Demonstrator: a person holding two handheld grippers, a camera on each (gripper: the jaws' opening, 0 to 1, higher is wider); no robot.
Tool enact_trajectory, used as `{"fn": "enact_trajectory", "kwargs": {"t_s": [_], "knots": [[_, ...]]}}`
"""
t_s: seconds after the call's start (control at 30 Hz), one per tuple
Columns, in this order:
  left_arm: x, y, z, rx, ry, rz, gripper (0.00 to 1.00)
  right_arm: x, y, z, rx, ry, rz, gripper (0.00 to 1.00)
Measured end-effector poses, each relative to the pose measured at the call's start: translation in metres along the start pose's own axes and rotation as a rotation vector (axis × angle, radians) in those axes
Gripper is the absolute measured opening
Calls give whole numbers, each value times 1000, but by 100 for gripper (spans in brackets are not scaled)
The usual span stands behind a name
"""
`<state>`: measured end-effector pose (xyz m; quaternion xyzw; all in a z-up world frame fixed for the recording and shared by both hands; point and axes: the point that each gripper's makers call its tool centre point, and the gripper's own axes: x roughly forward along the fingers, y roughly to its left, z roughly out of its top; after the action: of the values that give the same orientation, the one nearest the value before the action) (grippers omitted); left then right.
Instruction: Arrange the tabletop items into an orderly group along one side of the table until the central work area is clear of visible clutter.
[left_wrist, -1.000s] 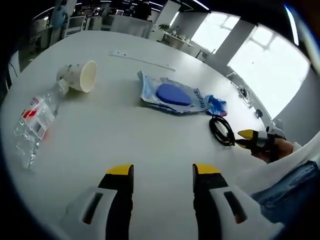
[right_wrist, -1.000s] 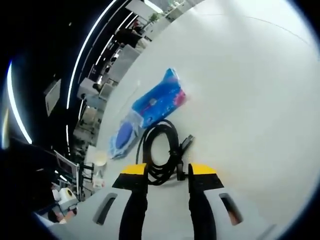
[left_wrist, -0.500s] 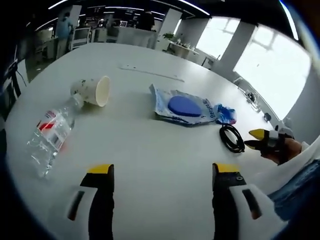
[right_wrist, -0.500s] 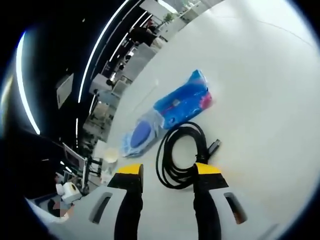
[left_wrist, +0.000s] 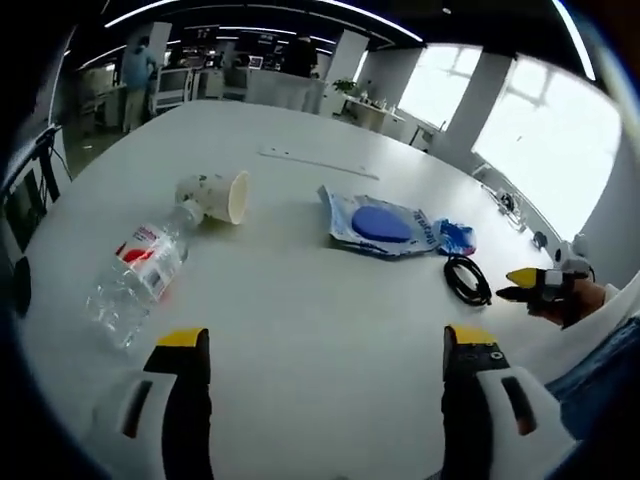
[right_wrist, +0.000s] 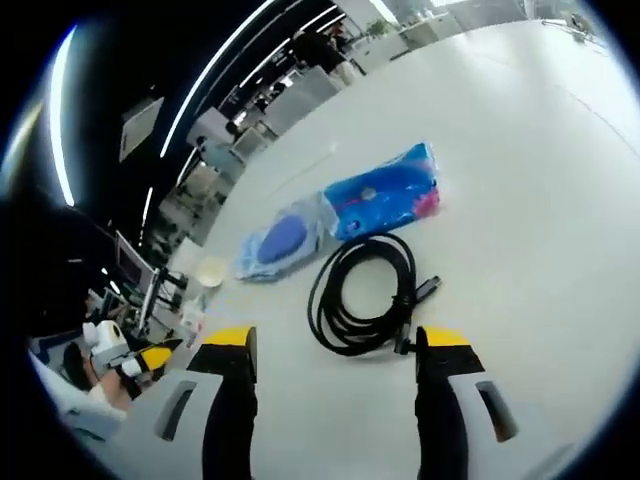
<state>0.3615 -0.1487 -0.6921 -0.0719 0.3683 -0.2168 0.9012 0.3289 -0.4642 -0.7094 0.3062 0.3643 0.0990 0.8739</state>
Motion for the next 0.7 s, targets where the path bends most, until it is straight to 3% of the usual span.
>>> {"fn": "enact_trajectory", "kwargs": {"t_s": [0.2,0.4,0.53,0.7], "knots": [[-23,11,-2,60,-37,40,100,-10,5,2,-60,-3,23,67],[-47,17,1,60,-127,35,100,-18,8,3,-115,10,32,68],[-66,20,15,96,-238,29,100,-20,14,2,-133,20,49,69],[-87,22,21,175,-306,52,100,-17,31,-3,-166,51,92,69]]}}
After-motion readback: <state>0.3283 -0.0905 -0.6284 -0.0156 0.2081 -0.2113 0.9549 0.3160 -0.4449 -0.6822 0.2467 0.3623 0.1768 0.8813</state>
